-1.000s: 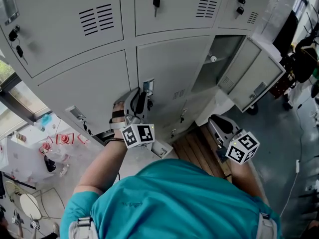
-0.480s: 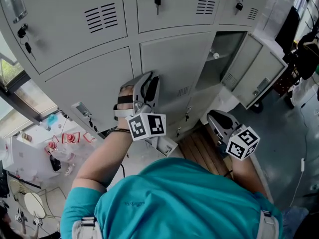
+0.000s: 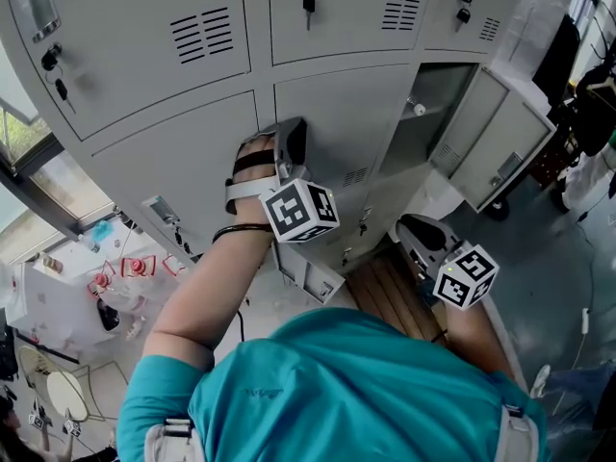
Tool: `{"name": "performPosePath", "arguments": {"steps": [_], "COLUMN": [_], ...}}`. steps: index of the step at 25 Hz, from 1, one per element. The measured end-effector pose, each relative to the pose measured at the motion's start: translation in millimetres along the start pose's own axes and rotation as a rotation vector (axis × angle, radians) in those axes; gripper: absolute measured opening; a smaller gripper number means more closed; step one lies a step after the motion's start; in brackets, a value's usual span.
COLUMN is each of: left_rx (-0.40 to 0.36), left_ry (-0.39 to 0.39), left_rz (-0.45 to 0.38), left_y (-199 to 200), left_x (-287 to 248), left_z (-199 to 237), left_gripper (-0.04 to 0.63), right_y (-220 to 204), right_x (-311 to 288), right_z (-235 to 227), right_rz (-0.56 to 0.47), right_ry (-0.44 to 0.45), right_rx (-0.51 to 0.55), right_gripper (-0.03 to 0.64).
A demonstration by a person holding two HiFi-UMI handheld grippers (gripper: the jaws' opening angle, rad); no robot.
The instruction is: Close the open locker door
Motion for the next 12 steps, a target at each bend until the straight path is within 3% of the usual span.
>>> {"name": "performPosePath", "arguments": {"steps": [4,7,9,12], "left_rx": [0.019,0.127,0.301,0.665], "left_ry": [-0.012,-0.077,-0.158,-0.354], "left_rz": [0.001,-0.072,-0.196,-0.352], "left_y": [0,3,9,12], "left_x": [0,6,22,54], "left_z": [1,0,-1,-14], "left_gripper": [0.026,0.026,0.026,0.026], "right_y": [1,1,1,1], "right_x": [0,6,11,19], "right_z": [2,-1,-4,-13], "right_rz": [-0.003,-0.010,-0.016,-0.026], "right_ry": [0.013,0.014,0.014,0.005], "right_rx": [0.008,0.008,0.005,-0.003], "right_gripper": [0.038,0.038,0.038,0.038]}}
Point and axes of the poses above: the fingertips, and each gripper's own axes: x backward along the fingers, z to its left, y out of its top, the point moved 5 cm from there along x, backward along the fingers, and after that the axes turned 1 degree about -y, right-handed, at the moved point
